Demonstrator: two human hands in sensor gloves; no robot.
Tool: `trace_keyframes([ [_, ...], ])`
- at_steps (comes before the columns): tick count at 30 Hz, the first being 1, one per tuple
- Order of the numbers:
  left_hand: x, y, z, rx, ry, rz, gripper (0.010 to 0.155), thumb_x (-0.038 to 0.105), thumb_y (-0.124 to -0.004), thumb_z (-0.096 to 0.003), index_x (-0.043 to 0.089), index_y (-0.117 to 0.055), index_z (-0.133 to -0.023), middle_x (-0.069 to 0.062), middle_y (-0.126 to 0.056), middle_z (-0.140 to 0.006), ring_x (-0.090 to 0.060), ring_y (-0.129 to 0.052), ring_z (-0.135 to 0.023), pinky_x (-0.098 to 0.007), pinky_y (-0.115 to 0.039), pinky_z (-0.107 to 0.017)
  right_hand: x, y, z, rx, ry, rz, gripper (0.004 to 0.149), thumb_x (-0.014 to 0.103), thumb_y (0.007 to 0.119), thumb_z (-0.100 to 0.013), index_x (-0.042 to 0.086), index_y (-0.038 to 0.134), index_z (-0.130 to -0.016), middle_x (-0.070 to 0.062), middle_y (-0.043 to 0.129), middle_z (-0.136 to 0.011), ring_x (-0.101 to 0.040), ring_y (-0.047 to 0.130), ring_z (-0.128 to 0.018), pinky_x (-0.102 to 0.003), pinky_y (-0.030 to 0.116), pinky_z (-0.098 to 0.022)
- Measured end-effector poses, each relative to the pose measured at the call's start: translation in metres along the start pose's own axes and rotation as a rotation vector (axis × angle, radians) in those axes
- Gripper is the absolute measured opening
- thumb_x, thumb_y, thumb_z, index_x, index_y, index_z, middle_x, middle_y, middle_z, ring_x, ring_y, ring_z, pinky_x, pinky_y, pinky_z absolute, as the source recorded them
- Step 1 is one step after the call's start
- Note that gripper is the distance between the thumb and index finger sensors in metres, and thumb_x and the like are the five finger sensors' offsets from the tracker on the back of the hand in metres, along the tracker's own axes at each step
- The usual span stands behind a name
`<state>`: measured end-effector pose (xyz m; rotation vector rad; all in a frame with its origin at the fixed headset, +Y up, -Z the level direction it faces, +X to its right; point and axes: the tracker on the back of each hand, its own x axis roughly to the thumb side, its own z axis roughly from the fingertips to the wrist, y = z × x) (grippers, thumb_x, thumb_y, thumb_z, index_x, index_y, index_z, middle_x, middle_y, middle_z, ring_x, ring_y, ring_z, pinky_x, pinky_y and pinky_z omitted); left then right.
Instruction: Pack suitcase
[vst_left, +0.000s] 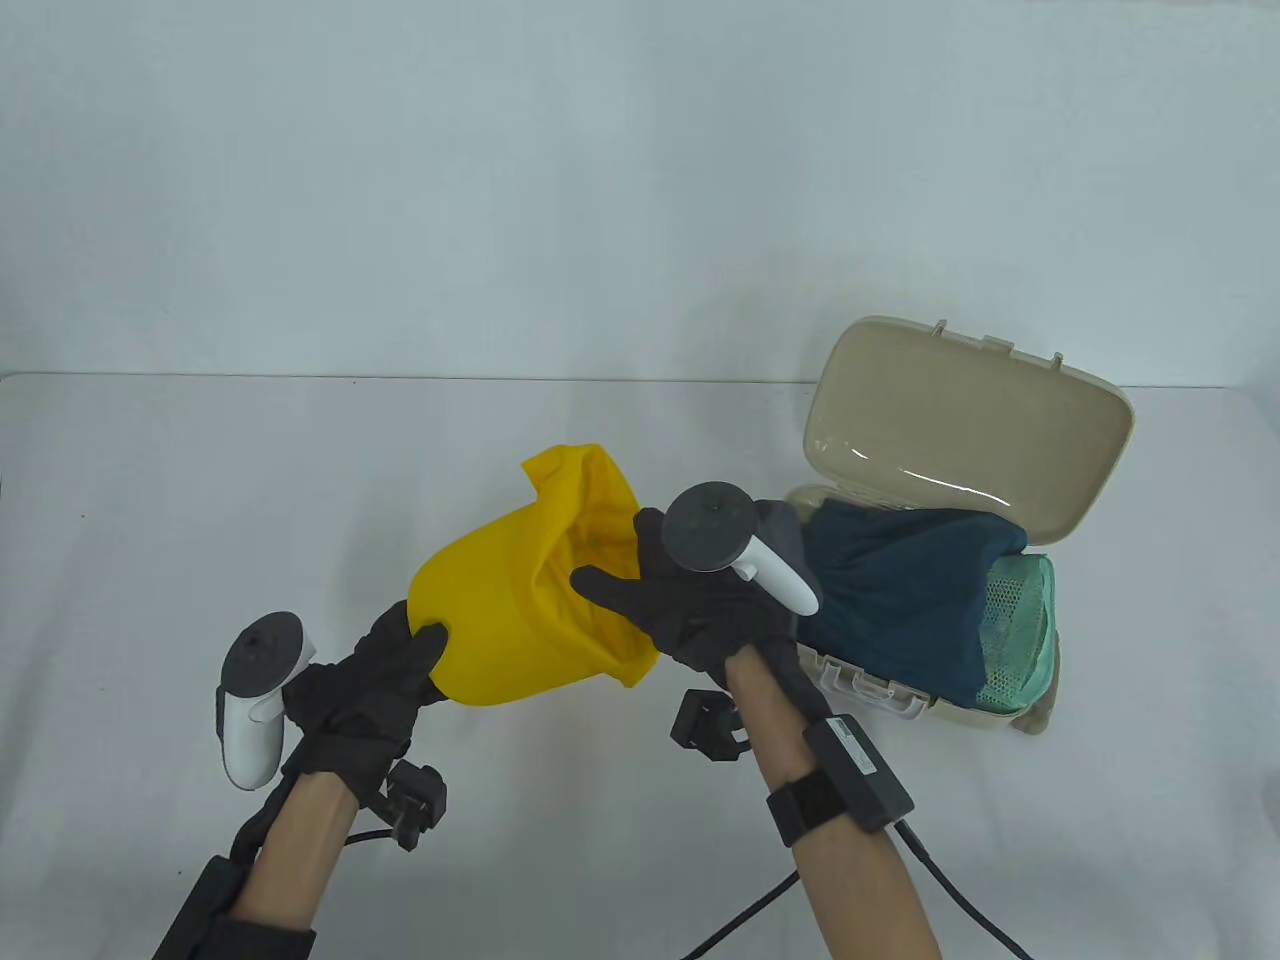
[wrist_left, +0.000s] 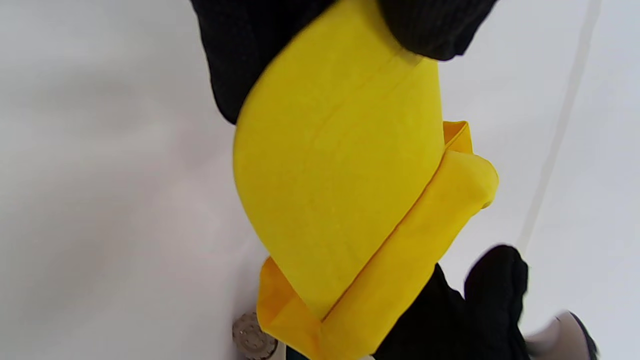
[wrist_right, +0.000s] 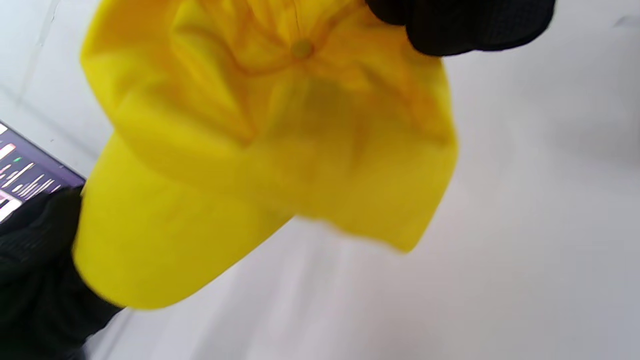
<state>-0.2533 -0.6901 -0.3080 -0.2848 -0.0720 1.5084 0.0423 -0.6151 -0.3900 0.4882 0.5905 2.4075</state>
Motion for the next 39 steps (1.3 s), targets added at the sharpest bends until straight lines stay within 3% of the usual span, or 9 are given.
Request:
trace_keyframes([
  [3, 0.001, -0.002, -0.003, -0.085, -0.032, 0.014, 0.055, 0.034, -0.067, -0.0530, 0.019, -0.050, -0.103, 0.008, -0.083, -0.089, -0.014, -0.099, -0.079, -0.033, -0.082, -0.064, 0.007, 0.011, -0.009, 0.110, -0.100, -0.154, 0.116, 0.078, 0.051, -0.043, -0.008, 0.011, -0.109, -0.040, 0.036, -0.114, -0.064, 0.059, -0.099, -0.070, 0.061, -0.066],
  [7, -0.001, -0.006, -0.005, -0.062, -0.010, -0.040, 0.056, 0.034, -0.066, -0.0533, 0.017, -0.049, -0.104, 0.009, -0.083, -0.090, -0.013, -0.099, -0.080, -0.032, -0.082, -0.065, 0.020, 0.029, -0.015, 0.267, -0.228, -0.329, 0.112, 0.073, 0.062, -0.046, -0.008, 0.020, -0.110, -0.029, 0.059, -0.110, -0.053, 0.074, -0.095, -0.067, 0.064, -0.065],
  [9, -0.001, -0.007, -0.005, -0.063, -0.005, -0.053, 0.058, 0.034, -0.066, -0.0531, 0.016, -0.047, -0.104, 0.009, -0.082, -0.090, -0.012, -0.098, -0.080, -0.031, -0.082, -0.067, 0.025, 0.035, -0.016, 0.234, -0.214, -0.312, 0.095, 0.060, 0.070, -0.051, -0.006, 0.035, -0.109, -0.021, 0.069, -0.105, -0.044, 0.082, -0.091, -0.061, 0.070, -0.064],
  [11, -0.002, -0.008, -0.005, -0.068, 0.005, -0.055, 0.058, 0.034, -0.065, -0.0535, 0.014, -0.046, -0.104, 0.008, -0.082, -0.090, -0.012, -0.099, -0.080, -0.031, -0.082, -0.067, 0.026, 0.038, -0.015, 0.093, -0.138, -0.263, 0.071, 0.044, 0.073, -0.054, 0.002, 0.048, -0.105, -0.009, 0.080, -0.096, -0.030, 0.093, -0.081, -0.051, 0.077, -0.062],
  [17, 0.004, -0.016, -0.007, -0.096, -0.014, -0.125, 0.064, 0.041, -0.065, -0.0543, 0.015, -0.041, -0.107, 0.003, -0.077, -0.096, -0.020, -0.093, -0.086, -0.037, -0.078, -0.069, 0.019, 0.033, -0.005, 0.005, -0.122, -0.299, 0.054, 0.039, 0.075, -0.053, 0.010, 0.064, -0.096, 0.003, 0.090, -0.083, -0.017, 0.101, -0.065, -0.041, 0.085, -0.054],
  [23, 0.048, -0.024, 0.010, 0.061, -0.208, -0.591, 0.076, 0.058, -0.064, -0.0502, 0.023, -0.035, -0.111, -0.001, -0.062, -0.111, -0.027, -0.079, -0.100, -0.047, -0.070, -0.073, 0.012, -0.018, 0.023, -0.097, -0.104, -0.326, 0.054, 0.041, 0.075, -0.053, 0.011, 0.064, -0.096, 0.001, 0.090, -0.084, -0.018, 0.101, -0.065, -0.041, 0.085, -0.053],
  [29, 0.071, -0.018, 0.020, 0.113, -0.245, -0.882, 0.082, 0.063, -0.062, -0.0483, 0.025, -0.029, -0.113, -0.005, -0.045, -0.119, -0.035, -0.061, -0.110, -0.054, -0.062, -0.076, -0.025, -0.075, 0.056, -0.236, -0.024, -0.380, 0.055, 0.043, 0.067, -0.056, 0.008, 0.061, -0.098, -0.002, 0.087, -0.087, -0.021, 0.099, -0.067, -0.041, 0.085, -0.052],
  [35, 0.065, -0.013, 0.025, 0.188, -0.242, -1.249, 0.088, 0.067, -0.060, -0.0454, 0.026, -0.022, -0.113, -0.004, -0.032, -0.122, -0.038, -0.038, -0.115, -0.056, -0.050, -0.080, -0.085, -0.112, 0.085, -0.369, 0.111, -0.460, 0.053, 0.042, 0.066, -0.057, 0.008, 0.061, -0.098, -0.003, 0.087, -0.086, -0.022, 0.098, -0.066, -0.040, 0.085, -0.052],
  [39, 0.051, -0.017, 0.025, 0.209, -0.228, -1.412, 0.089, 0.066, -0.060, -0.0447, 0.025, -0.020, -0.113, -0.005, -0.027, -0.123, -0.038, -0.029, -0.115, -0.054, -0.043, -0.082, -0.123, -0.119, 0.093, -0.425, 0.190, -0.525, 0.054, 0.042, 0.067, -0.057, 0.008, 0.061, -0.098, -0.004, 0.087, -0.085, -0.022, 0.098, -0.065, -0.040, 0.085, -0.052],
])
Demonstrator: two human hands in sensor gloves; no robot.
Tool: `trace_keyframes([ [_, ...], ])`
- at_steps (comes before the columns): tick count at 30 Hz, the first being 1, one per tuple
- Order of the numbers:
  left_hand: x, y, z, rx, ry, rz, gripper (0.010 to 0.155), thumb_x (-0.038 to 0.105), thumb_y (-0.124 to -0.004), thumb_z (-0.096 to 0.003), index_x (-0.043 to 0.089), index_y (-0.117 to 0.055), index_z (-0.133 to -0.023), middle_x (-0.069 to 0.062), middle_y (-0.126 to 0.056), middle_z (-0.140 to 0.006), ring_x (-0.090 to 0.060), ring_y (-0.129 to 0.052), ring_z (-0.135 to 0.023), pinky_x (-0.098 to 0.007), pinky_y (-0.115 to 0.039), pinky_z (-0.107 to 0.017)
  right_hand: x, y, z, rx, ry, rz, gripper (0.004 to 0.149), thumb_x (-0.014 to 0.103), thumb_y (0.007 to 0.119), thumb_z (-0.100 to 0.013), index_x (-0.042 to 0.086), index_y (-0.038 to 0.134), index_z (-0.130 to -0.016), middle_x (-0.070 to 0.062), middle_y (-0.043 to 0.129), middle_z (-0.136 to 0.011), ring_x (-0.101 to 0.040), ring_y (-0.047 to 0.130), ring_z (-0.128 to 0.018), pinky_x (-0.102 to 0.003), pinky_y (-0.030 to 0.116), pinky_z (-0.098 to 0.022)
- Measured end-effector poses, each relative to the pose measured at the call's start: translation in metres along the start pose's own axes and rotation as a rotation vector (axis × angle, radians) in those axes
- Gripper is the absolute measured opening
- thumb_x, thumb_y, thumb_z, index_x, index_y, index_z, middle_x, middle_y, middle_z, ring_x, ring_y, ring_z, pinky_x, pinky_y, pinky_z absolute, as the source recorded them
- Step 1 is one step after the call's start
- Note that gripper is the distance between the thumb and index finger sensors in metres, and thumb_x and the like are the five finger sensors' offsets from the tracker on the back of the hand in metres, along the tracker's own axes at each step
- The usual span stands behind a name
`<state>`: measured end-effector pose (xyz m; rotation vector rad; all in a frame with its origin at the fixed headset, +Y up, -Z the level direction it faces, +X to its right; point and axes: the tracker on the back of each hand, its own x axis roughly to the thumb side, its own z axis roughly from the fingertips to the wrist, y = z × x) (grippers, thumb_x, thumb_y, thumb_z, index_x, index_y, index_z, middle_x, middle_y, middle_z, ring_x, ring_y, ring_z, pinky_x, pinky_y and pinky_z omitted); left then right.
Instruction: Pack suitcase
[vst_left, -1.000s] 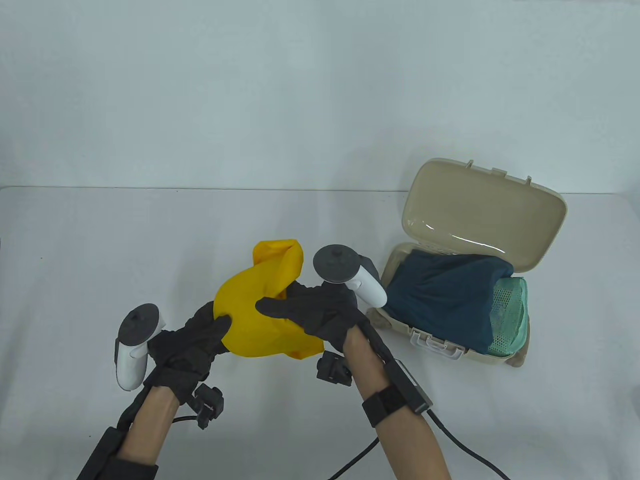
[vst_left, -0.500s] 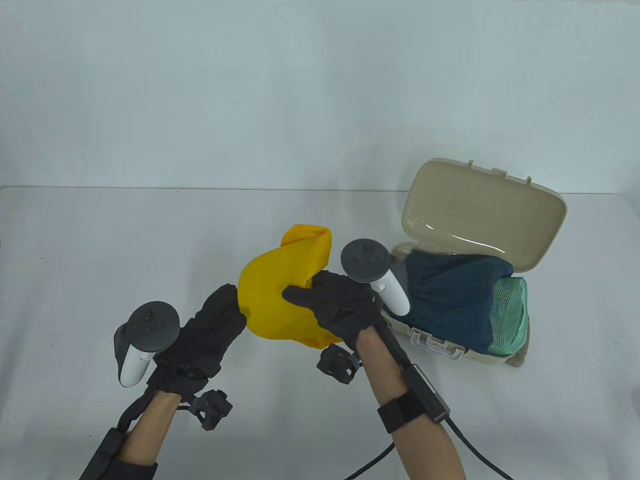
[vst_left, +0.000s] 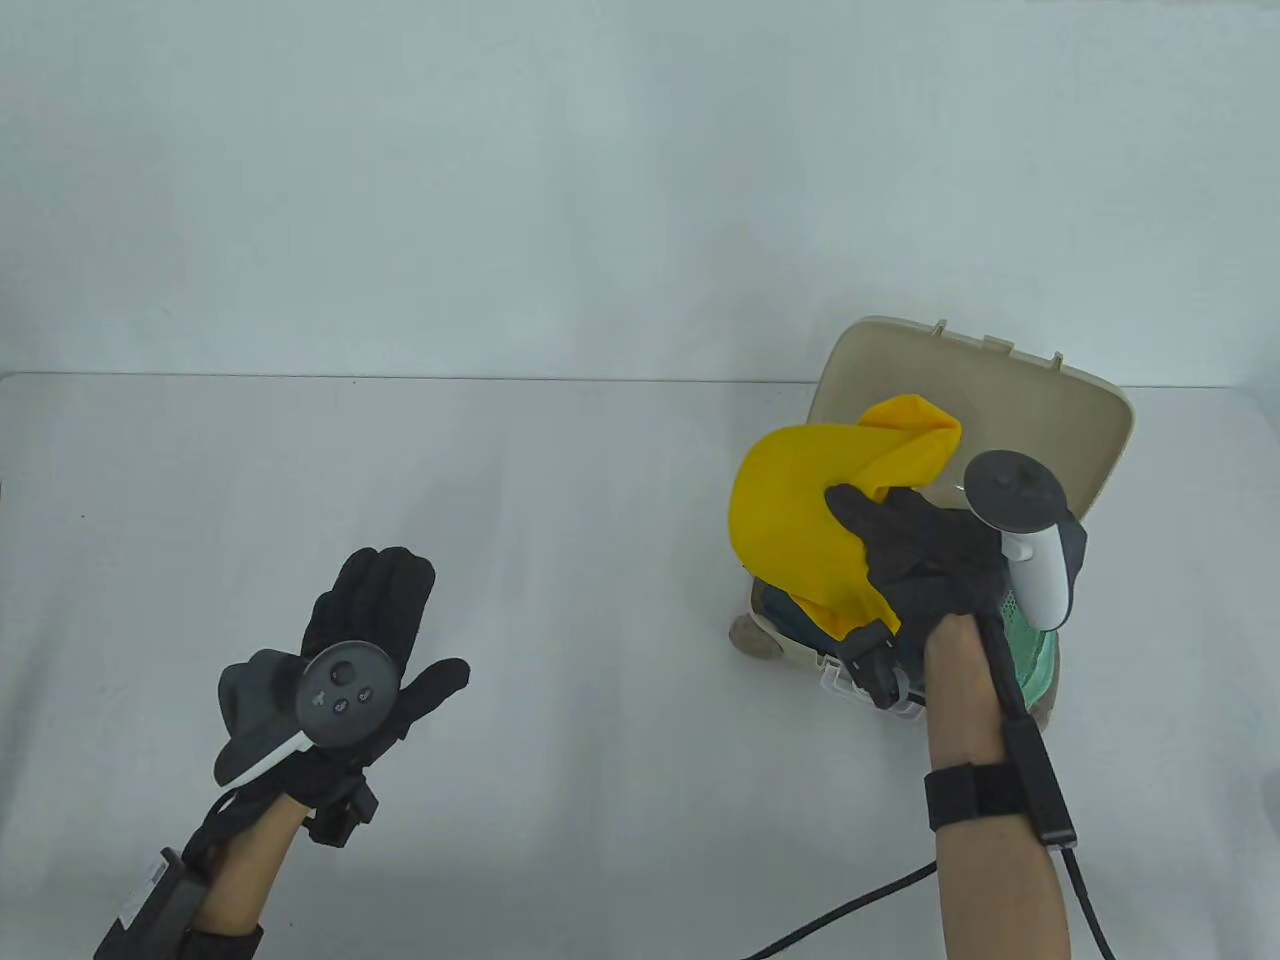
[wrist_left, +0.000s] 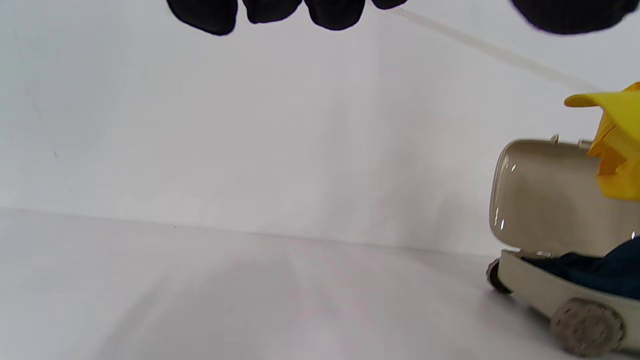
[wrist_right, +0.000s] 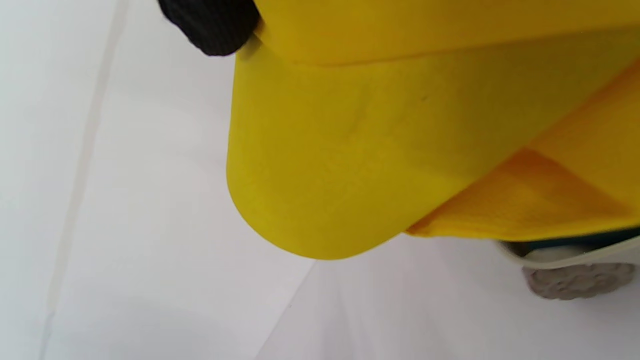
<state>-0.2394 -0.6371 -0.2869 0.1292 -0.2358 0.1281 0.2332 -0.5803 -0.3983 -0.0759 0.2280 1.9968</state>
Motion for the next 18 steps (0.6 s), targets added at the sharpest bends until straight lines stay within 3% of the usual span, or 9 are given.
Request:
trace_keyframes([
  [6, -0.004, -0.026, -0.001, -0.063, 0.011, -0.113, 0.088, 0.065, -0.062, -0.0439, 0.026, -0.023, -0.113, -0.004, -0.029, -0.122, -0.036, -0.031, -0.116, -0.053, -0.043, -0.082, -0.052, -0.013, -0.015, -0.049, 0.118, -0.047, 0.055, 0.043, 0.068, -0.056, 0.007, 0.062, -0.097, -0.004, 0.088, -0.084, -0.022, 0.099, -0.064, -0.039, 0.086, -0.051],
  [18, -0.002, -0.035, -0.002, -0.100, -0.004, -0.146, 0.087, 0.064, -0.063, -0.0442, 0.026, -0.024, -0.113, -0.003, -0.032, -0.122, -0.036, -0.034, -0.115, -0.052, -0.044, -0.082, -0.121, -0.010, -0.042, -0.074, 0.261, -0.144, 0.053, 0.036, 0.073, -0.054, 0.008, 0.063, -0.097, -0.003, 0.087, -0.085, -0.023, 0.098, -0.065, -0.042, 0.084, -0.052],
])
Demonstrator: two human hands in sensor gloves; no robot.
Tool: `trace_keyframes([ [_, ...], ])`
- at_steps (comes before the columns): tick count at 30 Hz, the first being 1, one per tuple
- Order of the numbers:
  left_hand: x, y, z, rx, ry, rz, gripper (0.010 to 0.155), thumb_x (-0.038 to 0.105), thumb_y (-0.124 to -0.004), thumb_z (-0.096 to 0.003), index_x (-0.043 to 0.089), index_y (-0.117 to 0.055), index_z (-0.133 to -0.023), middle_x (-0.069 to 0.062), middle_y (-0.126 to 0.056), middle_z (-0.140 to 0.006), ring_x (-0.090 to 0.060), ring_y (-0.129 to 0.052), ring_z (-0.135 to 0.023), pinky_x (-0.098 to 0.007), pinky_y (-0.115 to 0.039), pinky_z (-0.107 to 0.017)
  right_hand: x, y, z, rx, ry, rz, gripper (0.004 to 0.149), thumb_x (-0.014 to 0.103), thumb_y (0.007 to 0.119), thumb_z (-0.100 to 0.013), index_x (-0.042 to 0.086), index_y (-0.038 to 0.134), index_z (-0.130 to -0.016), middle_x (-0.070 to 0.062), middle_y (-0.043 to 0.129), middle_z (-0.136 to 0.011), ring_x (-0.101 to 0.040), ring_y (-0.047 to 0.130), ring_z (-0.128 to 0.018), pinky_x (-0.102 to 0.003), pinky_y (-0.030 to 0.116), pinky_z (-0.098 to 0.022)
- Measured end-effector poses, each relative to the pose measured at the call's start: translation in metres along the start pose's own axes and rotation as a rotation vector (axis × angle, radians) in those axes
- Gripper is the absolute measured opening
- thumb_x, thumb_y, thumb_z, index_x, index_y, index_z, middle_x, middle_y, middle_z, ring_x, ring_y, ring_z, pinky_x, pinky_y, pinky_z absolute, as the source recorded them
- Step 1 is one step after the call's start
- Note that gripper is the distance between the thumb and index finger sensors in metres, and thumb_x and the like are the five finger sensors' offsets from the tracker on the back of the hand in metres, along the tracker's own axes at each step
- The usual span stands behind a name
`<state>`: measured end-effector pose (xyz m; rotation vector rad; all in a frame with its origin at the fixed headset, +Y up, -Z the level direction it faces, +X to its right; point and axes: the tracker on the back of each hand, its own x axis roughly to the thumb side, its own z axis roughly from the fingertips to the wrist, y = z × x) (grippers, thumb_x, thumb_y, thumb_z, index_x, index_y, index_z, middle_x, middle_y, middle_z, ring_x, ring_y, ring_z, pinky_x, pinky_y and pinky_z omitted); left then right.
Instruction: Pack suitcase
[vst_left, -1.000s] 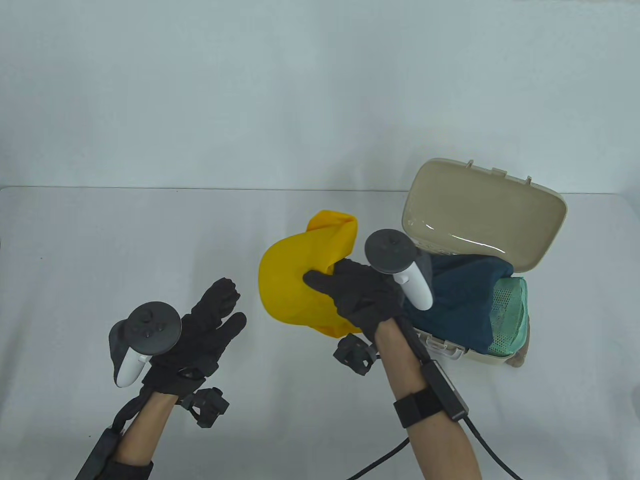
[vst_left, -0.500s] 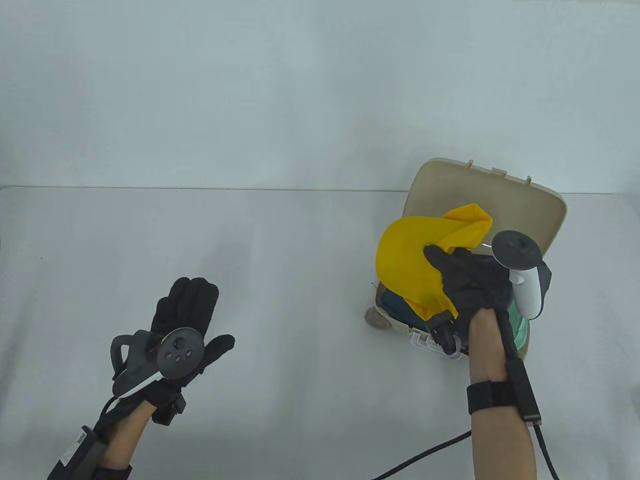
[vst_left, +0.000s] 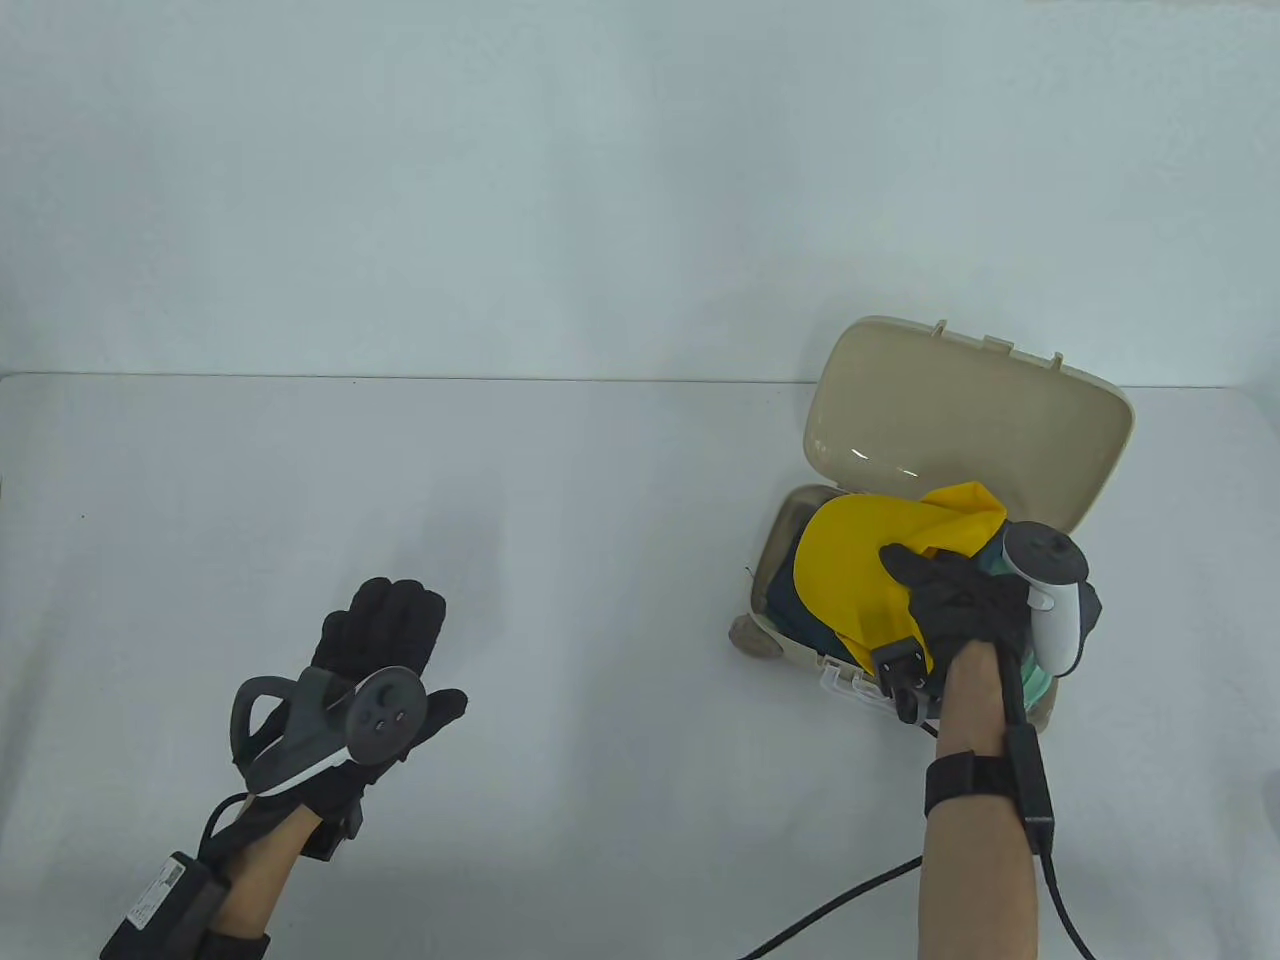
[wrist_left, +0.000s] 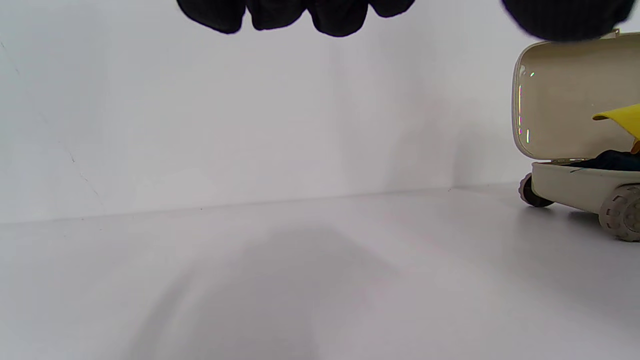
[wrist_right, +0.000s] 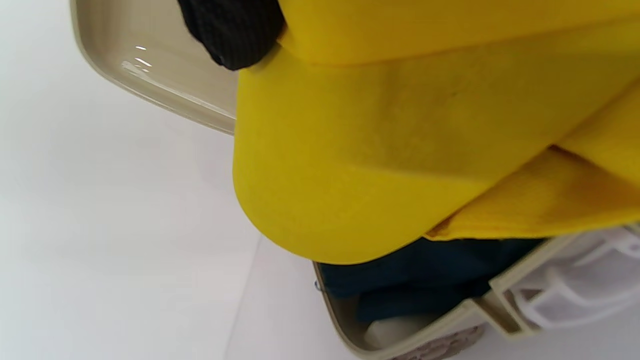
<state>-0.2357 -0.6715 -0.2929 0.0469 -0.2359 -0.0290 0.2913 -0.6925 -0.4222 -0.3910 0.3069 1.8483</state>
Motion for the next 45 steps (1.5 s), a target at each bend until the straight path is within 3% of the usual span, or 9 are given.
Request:
trace_keyframes([
  [8, -0.004, -0.004, -0.003, -0.021, 0.010, 0.004, 0.086, 0.063, -0.063, -0.0445, 0.026, -0.025, -0.113, -0.003, -0.033, -0.122, -0.036, -0.035, -0.115, -0.051, -0.045, -0.082, -0.016, 0.007, -0.018, -0.044, 0.090, 0.048, 0.054, 0.037, 0.073, -0.054, 0.005, 0.062, -0.097, -0.002, 0.085, -0.087, -0.024, 0.098, -0.066, -0.043, 0.084, -0.053],
  [11, -0.003, -0.005, -0.003, -0.034, 0.003, 0.014, 0.086, 0.063, -0.062, -0.0444, 0.027, -0.026, -0.113, -0.003, -0.033, -0.122, -0.035, -0.036, -0.115, -0.051, -0.045, -0.082, -0.009, 0.015, -0.019, -0.131, 0.151, 0.162, 0.057, 0.037, 0.074, -0.053, 0.003, 0.061, -0.098, -0.004, 0.085, -0.088, -0.027, 0.097, -0.067, -0.045, 0.083, -0.053],
  [19, 0.002, -0.006, -0.003, -0.035, -0.015, -0.007, 0.086, 0.063, -0.062, -0.0444, 0.027, -0.026, -0.113, -0.003, -0.033, -0.122, -0.035, -0.036, -0.115, -0.051, -0.046, -0.082, 0.023, 0.049, -0.019, -0.360, 0.255, 0.741, 0.069, 0.044, 0.074, -0.051, -0.003, 0.059, -0.100, -0.008, 0.088, -0.084, -0.031, 0.097, -0.070, -0.047, 0.083, -0.053],
  [23, 0.003, -0.006, -0.003, -0.028, -0.024, -0.008, 0.085, 0.063, -0.062, -0.0444, 0.027, -0.026, -0.113, -0.003, -0.033, -0.122, -0.035, -0.037, -0.115, -0.051, -0.046, -0.082, 0.030, 0.058, -0.019, -0.430, 0.299, 0.921, 0.074, 0.049, 0.072, -0.050, -0.004, 0.058, -0.101, -0.012, 0.087, -0.085, -0.032, 0.096, -0.070, -0.047, 0.083, -0.051],
  [27, 0.005, -0.004, -0.001, -0.010, -0.032, -0.029, 0.085, 0.063, -0.062, -0.0443, 0.027, -0.026, -0.112, -0.003, -0.034, -0.122, -0.035, -0.037, -0.115, -0.051, -0.046, -0.082, 0.043, 0.059, -0.011, -0.453, 0.283, 0.980, 0.082, 0.055, 0.071, -0.049, -0.005, 0.055, -0.103, -0.014, 0.085, -0.089, -0.035, 0.094, -0.074, -0.048, 0.082, -0.052],
  [33, 0.003, -0.003, 0.001, -0.011, -0.032, -0.023, 0.085, 0.063, -0.062, -0.0443, 0.027, -0.026, -0.113, -0.003, -0.034, -0.122, -0.035, -0.038, -0.115, -0.051, -0.046, -0.082, 0.081, 0.033, 0.020, -0.453, 0.179, 0.891, 0.080, 0.058, 0.067, -0.050, 0.001, 0.056, -0.105, -0.013, 0.084, -0.091, -0.034, 0.095, -0.071, -0.047, 0.082, -0.051],
  [37, 0.002, 0.001, 0.003, 0.006, -0.032, -0.001, 0.085, 0.063, -0.062, -0.0443, 0.027, -0.026, -0.112, -0.003, -0.034, -0.122, -0.035, -0.038, -0.115, -0.051, -0.047, -0.082, 0.100, -0.006, 0.044, -0.522, 0.130, 0.834, 0.054, 0.049, 0.073, -0.051, 0.017, 0.074, -0.094, -0.002, 0.094, -0.077, -0.024, 0.100, -0.061, -0.040, 0.085, -0.046],
  [41, 0.001, 0.002, 0.004, 0.012, -0.028, 0.004, 0.085, 0.063, -0.062, -0.0444, 0.027, -0.026, -0.112, -0.003, -0.034, -0.122, -0.035, -0.038, -0.115, -0.051, -0.047, -0.082, 0.097, -0.042, 0.058, -0.583, 0.168, 0.830, 0.047, 0.044, 0.076, -0.051, 0.018, 0.078, -0.090, 0.001, 0.096, -0.069, -0.021, 0.101, -0.055, -0.037, 0.086, -0.043],
  [45, 0.001, 0.002, 0.004, 0.006, -0.027, 0.008, 0.085, 0.063, -0.062, -0.0445, 0.027, -0.026, -0.113, -0.005, -0.034, -0.122, -0.036, -0.038, -0.115, -0.050, -0.047, -0.082, 0.069, -0.072, 0.063, -0.618, 0.261, 0.845, 0.046, 0.042, 0.076, -0.051, 0.018, 0.079, -0.089, 0.002, 0.096, -0.067, -0.019, 0.100, -0.052, -0.036, 0.086, -0.041],
])
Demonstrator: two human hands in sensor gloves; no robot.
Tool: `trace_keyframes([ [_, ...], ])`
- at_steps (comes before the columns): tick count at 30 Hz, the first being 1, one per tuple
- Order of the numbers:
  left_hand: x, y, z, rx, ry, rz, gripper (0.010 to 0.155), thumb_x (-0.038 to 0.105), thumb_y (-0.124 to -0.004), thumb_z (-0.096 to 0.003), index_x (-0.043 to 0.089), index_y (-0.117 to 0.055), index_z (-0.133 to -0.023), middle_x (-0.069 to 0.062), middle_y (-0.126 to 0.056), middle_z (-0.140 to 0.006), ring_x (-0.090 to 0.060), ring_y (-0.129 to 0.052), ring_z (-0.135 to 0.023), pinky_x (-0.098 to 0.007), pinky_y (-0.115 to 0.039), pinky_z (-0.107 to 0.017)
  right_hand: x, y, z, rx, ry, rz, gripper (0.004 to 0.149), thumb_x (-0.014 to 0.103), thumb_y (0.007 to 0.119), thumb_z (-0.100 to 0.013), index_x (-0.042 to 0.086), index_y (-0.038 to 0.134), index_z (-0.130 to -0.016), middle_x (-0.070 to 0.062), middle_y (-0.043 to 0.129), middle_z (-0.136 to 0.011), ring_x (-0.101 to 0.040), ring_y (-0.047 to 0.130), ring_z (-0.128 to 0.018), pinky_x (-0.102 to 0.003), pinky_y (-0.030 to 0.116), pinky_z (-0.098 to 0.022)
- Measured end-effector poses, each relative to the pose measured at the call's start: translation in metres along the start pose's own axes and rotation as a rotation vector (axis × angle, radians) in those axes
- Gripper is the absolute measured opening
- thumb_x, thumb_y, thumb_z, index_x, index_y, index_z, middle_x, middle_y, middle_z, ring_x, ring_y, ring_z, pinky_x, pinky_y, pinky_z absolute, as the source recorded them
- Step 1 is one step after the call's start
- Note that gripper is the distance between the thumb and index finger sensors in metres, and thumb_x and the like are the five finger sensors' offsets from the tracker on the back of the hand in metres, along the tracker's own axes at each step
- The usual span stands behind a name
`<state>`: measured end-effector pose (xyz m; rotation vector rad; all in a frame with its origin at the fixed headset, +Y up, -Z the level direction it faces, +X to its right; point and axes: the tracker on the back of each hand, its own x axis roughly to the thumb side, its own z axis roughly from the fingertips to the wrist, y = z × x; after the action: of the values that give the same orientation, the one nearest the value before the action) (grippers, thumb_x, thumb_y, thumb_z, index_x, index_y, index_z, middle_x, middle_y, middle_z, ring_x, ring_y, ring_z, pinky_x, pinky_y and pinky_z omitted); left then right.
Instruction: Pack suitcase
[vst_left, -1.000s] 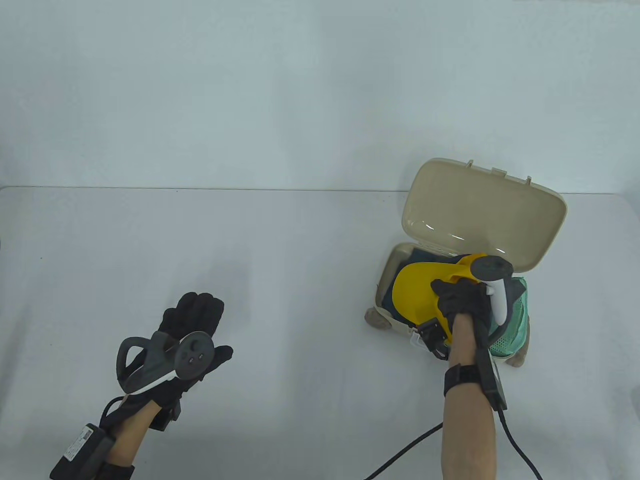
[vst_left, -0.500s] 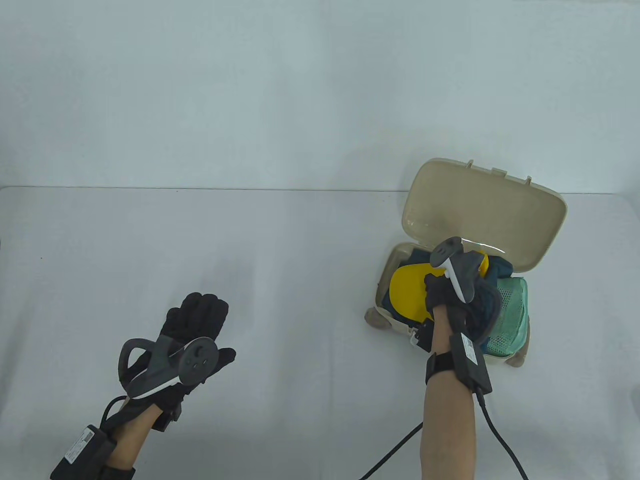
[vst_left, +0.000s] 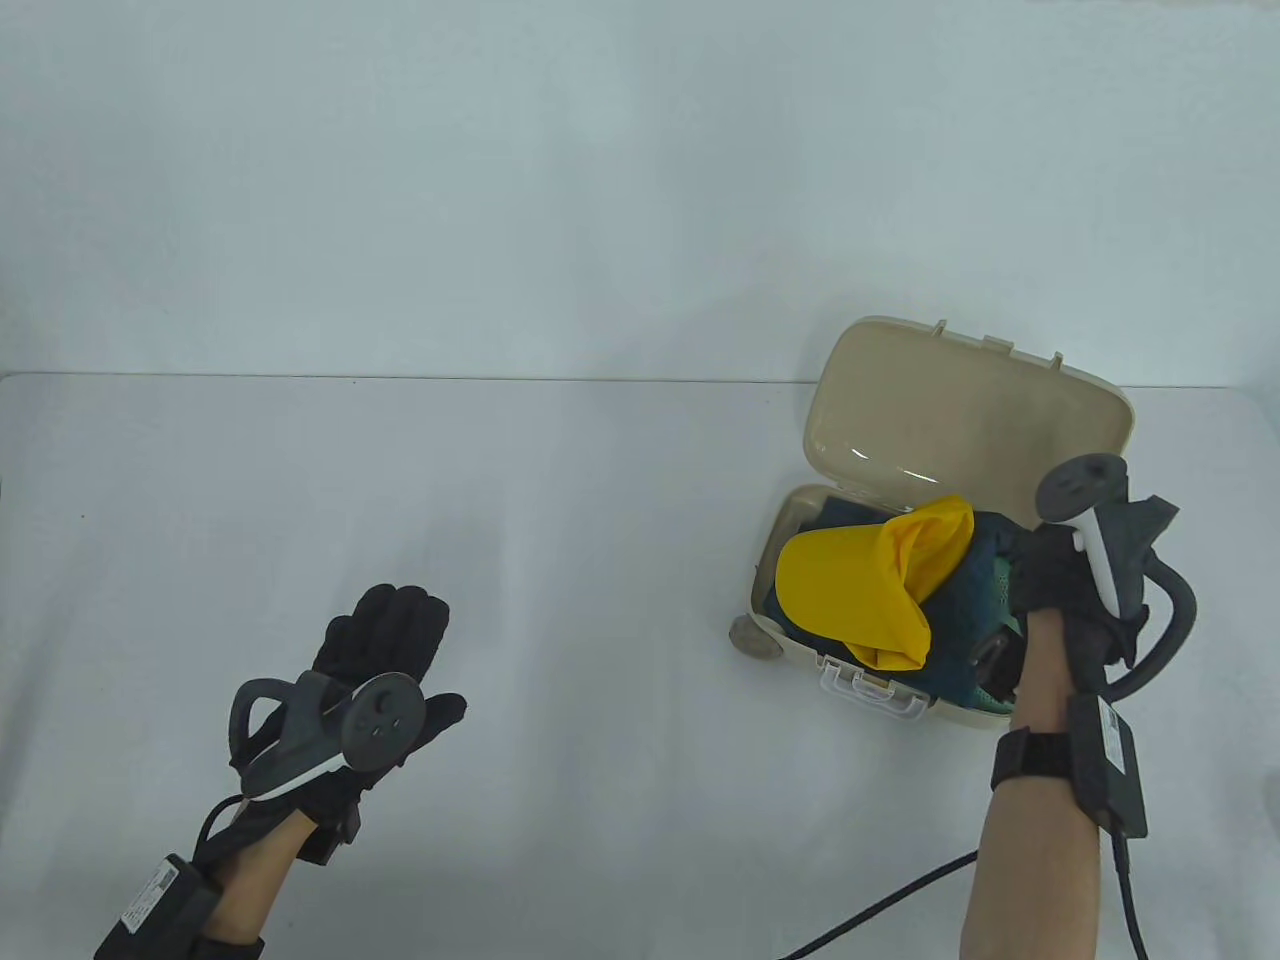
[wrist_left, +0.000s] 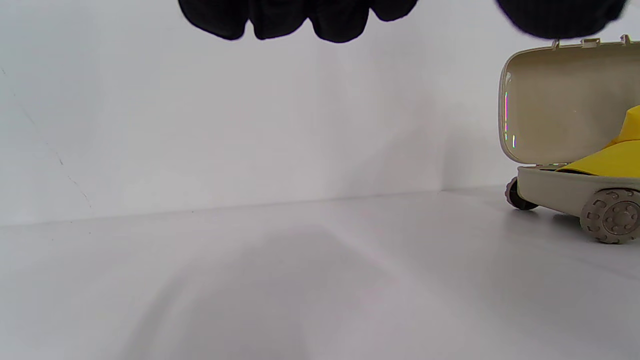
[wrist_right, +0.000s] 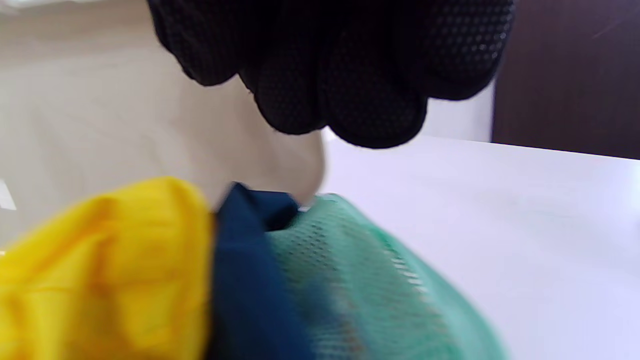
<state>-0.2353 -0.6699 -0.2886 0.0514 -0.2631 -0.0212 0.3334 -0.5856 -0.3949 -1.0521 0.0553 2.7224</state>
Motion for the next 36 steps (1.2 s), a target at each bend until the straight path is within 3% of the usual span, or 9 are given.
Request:
trace_keyframes([
  [8, 0.000, -0.001, -0.001, -0.017, 0.000, 0.010, 0.085, 0.063, -0.062, -0.0446, 0.027, -0.026, -0.113, -0.005, -0.034, -0.122, -0.036, -0.038, -0.115, -0.050, -0.047, -0.082, -0.058, 0.050, -0.020, 0.117, 0.120, 0.081, 0.053, 0.045, 0.076, -0.050, 0.015, 0.074, -0.094, -0.001, 0.095, -0.073, -0.021, 0.100, -0.055, -0.037, 0.085, -0.043],
  [15, 0.000, -0.002, -0.002, -0.042, -0.001, 0.009, 0.085, 0.062, -0.062, -0.0448, 0.026, -0.026, -0.112, -0.005, -0.034, -0.122, -0.036, -0.038, -0.115, -0.050, -0.048, -0.082, -0.060, 0.091, -0.023, 0.248, 0.114, 0.120, 0.061, 0.049, 0.074, -0.049, 0.011, 0.072, -0.097, -0.003, 0.095, -0.075, -0.023, 0.101, -0.055, -0.038, 0.085, -0.042],
  [24, -0.001, -0.002, -0.002, -0.043, 0.011, 0.021, 0.085, 0.062, -0.062, -0.0449, 0.027, -0.026, -0.112, -0.005, -0.034, -0.122, -0.036, -0.039, -0.115, -0.050, -0.048, -0.082, -0.053, 0.108, -0.029, 0.284, 0.074, 0.124, 0.053, 0.040, 0.075, -0.051, 0.009, 0.074, -0.095, -0.002, 0.097, -0.069, -0.019, 0.102, -0.050, -0.035, 0.087, -0.040],
  [28, -0.001, -0.001, -0.003, -0.035, 0.013, 0.029, 0.085, 0.062, -0.062, -0.0450, 0.026, -0.026, -0.113, -0.005, -0.034, -0.122, -0.036, -0.038, -0.115, -0.050, -0.048, -0.082, -0.046, 0.111, -0.022, 0.243, 0.007, 0.200, 0.053, 0.038, 0.076, -0.051, 0.006, 0.075, -0.093, -0.002, 0.098, -0.066, -0.017, 0.102, -0.048, -0.034, 0.087, -0.039],
  [36, 0.004, 0.000, -0.004, -0.033, -0.006, 0.043, 0.085, 0.062, -0.062, -0.0452, 0.026, -0.024, -0.113, -0.006, -0.032, -0.122, -0.036, -0.036, -0.115, -0.050, -0.046, -0.082, -0.020, 0.119, 0.005, 0.283, -0.121, 0.169, 0.053, 0.038, 0.077, -0.051, 0.006, 0.076, -0.092, -0.003, 0.099, -0.063, -0.015, 0.103, -0.045, -0.032, 0.088, -0.036],
])
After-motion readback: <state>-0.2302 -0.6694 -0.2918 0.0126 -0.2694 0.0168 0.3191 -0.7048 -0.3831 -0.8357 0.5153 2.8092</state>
